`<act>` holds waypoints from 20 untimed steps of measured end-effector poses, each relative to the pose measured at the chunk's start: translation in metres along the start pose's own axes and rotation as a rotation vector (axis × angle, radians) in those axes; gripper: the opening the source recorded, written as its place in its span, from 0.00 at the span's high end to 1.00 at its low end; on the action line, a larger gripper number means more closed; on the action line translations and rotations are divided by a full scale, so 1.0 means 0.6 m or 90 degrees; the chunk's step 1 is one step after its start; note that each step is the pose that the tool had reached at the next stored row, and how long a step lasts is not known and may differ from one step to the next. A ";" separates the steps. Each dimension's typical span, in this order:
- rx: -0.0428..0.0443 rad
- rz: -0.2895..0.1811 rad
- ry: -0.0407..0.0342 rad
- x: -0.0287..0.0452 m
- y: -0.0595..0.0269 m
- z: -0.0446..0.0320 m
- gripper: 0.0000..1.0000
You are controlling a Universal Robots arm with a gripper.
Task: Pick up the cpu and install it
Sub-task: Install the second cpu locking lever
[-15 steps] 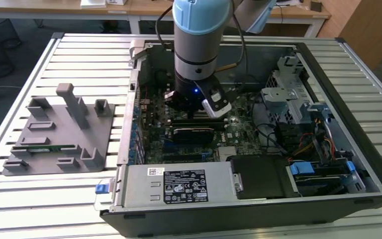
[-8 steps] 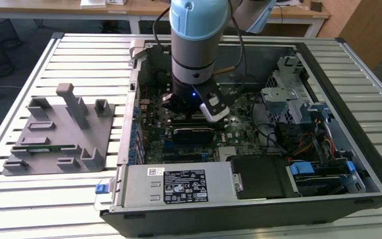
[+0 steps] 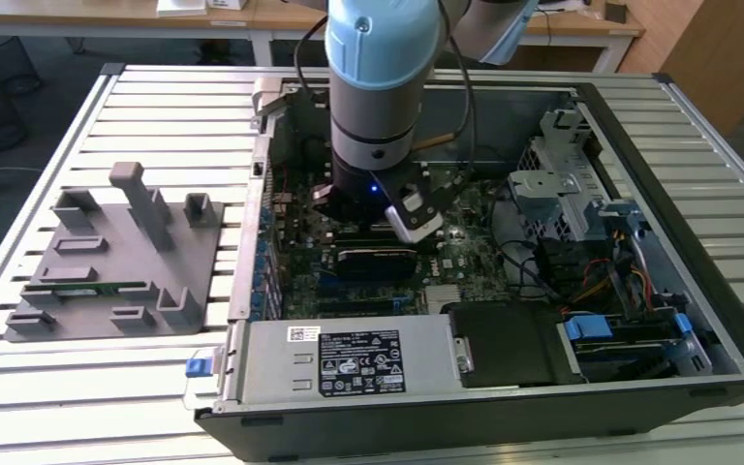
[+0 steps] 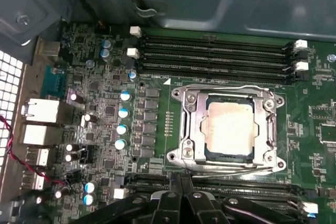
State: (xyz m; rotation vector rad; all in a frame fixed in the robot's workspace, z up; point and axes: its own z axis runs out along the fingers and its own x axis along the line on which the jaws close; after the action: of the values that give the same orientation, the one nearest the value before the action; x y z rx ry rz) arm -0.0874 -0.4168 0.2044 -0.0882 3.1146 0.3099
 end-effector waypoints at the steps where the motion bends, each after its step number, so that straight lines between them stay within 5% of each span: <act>1: -0.0028 0.000 -0.0001 0.001 0.000 0.002 0.89; 8: -0.0212 -0.001 -0.0011 0.006 -0.002 0.011 0.89; 20: -0.0332 -0.001 -0.0019 0.010 -0.004 0.021 0.89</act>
State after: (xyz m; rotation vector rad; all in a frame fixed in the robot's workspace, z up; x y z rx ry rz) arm -0.0929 -0.4168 0.1914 -0.0896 3.1039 0.3909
